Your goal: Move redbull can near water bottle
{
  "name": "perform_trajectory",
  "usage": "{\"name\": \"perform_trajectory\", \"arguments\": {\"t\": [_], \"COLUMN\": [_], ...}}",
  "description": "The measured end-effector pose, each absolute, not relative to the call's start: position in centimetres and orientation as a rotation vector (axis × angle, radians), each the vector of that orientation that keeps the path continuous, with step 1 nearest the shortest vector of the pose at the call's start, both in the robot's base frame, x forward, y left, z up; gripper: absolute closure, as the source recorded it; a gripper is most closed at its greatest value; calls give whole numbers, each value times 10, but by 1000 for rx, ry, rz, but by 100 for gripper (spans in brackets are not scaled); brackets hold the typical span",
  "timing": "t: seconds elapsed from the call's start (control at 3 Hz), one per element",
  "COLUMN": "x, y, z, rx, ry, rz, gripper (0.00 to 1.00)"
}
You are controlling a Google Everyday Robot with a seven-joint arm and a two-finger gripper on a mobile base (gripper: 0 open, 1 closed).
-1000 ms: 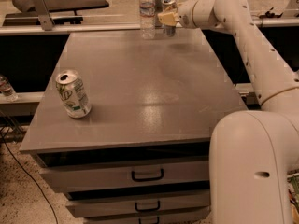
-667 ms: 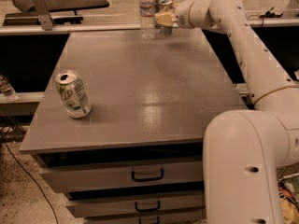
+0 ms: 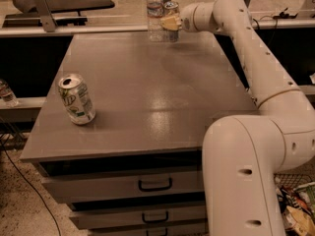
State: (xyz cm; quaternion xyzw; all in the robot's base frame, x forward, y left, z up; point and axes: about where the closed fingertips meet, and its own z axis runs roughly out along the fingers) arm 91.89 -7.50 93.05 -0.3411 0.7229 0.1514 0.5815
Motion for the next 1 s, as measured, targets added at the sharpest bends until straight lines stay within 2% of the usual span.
{"name": "perform_trajectory", "arguments": {"t": [0.33, 0.67, 1.0], "x": [927, 933, 936], "y": [-74, -71, -68], "z": [924, 915, 911], "rx": [-773, -770, -771], "ry": [1705, 1727, 1736], "rz": [355, 347, 345], "gripper": [61, 30, 7]}}
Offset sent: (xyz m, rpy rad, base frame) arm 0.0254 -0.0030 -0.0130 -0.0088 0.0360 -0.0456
